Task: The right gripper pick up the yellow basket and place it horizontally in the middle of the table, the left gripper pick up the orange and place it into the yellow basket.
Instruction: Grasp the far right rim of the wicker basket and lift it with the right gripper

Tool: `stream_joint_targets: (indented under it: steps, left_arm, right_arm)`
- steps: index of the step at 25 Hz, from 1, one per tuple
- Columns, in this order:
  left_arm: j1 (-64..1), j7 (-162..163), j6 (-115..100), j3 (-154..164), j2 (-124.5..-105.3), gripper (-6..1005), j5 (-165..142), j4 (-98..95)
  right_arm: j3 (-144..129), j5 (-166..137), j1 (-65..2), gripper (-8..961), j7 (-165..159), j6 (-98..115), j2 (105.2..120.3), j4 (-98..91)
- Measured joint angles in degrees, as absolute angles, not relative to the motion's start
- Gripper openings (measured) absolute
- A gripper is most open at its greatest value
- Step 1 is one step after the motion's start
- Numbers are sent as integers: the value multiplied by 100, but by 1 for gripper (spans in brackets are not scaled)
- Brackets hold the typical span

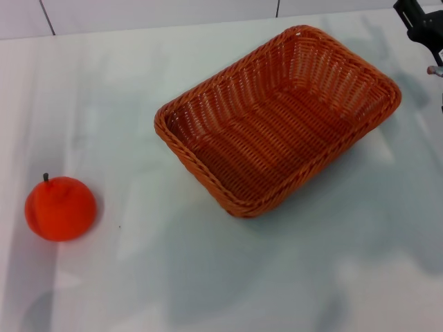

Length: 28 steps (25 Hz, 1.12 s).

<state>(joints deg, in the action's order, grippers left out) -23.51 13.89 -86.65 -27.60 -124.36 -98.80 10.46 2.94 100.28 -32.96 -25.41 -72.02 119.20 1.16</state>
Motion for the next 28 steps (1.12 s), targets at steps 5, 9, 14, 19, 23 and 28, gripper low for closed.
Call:
stream_joint_targets:
  steps: [5,9,14,19,23,28]
  left_arm:
    - [-2346,1389,-8665,-2760,-12436,842,-9892,1045]
    - [-2345,1389,-8666,-2760,-12436,842,-9900,1045]
    - [-2332,1389,-8666,-2754,-12436,843,-9906,1046]
    - [-2318,1394,-8665,-2750,-12436,842,-9896,1045]
    - [-2293,1451,-8638,-2750,-12436,842,-9885,1046]
    - [-2297,1574,-8561,-2751,-12436,843,-9875,1045]
  right_arm:
    - [116,10028,-3325,855,-2670,-7129,11916,57]
    - [-17,10028,-3338,855,-2787,-7083,11915,37]
    - [-237,10027,-3348,855,-3008,-7080,11903,-47]
    - [-1401,9879,-3346,855,-4807,-7071,11893,-1012]
    - [-2478,9021,-3260,855,-7208,-6974,11825,-2505]
    - [-3028,7388,-3298,855,-9756,-7261,11655,-4176]
